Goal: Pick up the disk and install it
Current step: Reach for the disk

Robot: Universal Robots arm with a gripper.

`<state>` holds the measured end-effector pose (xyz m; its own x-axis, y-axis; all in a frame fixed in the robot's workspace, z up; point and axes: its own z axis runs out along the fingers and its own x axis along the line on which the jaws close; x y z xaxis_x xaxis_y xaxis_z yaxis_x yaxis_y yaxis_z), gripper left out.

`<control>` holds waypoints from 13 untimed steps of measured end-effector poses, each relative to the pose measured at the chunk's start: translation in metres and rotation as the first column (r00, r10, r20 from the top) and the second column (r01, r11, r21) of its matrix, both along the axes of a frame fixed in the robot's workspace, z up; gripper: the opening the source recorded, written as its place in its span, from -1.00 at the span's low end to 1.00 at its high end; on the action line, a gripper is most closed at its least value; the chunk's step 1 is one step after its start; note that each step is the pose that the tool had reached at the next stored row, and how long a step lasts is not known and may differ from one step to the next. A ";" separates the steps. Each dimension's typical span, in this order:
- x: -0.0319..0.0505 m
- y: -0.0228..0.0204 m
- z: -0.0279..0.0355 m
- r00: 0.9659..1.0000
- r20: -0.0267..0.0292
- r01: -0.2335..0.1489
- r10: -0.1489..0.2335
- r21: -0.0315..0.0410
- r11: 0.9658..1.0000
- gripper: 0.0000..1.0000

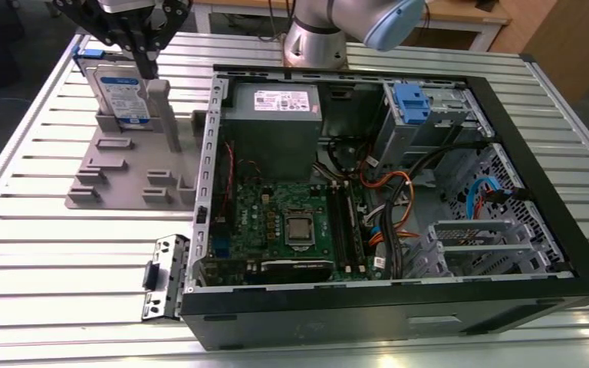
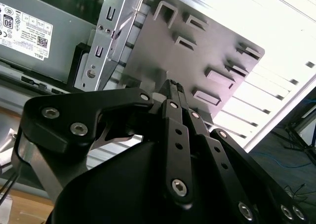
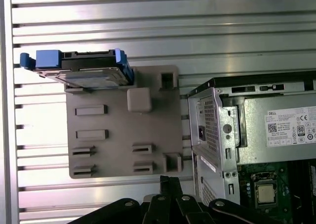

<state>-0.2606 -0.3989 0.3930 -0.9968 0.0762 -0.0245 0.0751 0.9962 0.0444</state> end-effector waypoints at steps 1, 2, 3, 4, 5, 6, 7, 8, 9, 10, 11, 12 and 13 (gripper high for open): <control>-0.0009 0.0000 0.0000 1.000 0.000 0.000 0.000 0.000 1.000 -0.80; -0.0017 0.0000 0.0000 1.000 0.000 0.000 0.000 0.000 1.000 -0.80; -0.0025 0.0000 0.0000 1.000 0.000 0.000 0.000 0.000 1.000 -0.80; -0.0034 0.0000 -0.0001 1.000 0.000 0.000 0.000 0.000 1.000 -0.80; -0.0041 0.0000 0.0000 1.000 0.000 0.000 0.000 0.000 1.000 -0.80; -0.0048 0.0000 -0.0001 1.000 0.000 0.000 0.000 0.000 1.000 -0.80; -0.0056 0.0000 -0.0001 1.000 0.000 0.000 0.000 0.000 1.000 -0.80; -0.0063 0.0000 -0.0001 1.000 0.000 0.000 0.000 0.000 1.000 -0.80; -0.0071 0.0000 -0.0001 1.000 0.000 0.000 0.000 0.000 1.000 -0.80; -0.0079 0.0000 -0.0001 1.000 0.000 0.000 0.000 0.000 1.000 -0.80; -0.0087 0.0000 -0.0001 1.000 0.000 0.000 0.000 0.000 1.000 -0.80; -0.0094 0.0000 -0.0001 1.000 0.000 0.000 0.000 0.000 1.000 -0.80; -0.0102 0.0000 -0.0001 1.000 0.000 0.000 0.000 0.000 1.000 -0.80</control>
<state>-0.2708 -0.3989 0.3929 -0.9968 0.0762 -0.0245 0.0751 0.9962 0.0444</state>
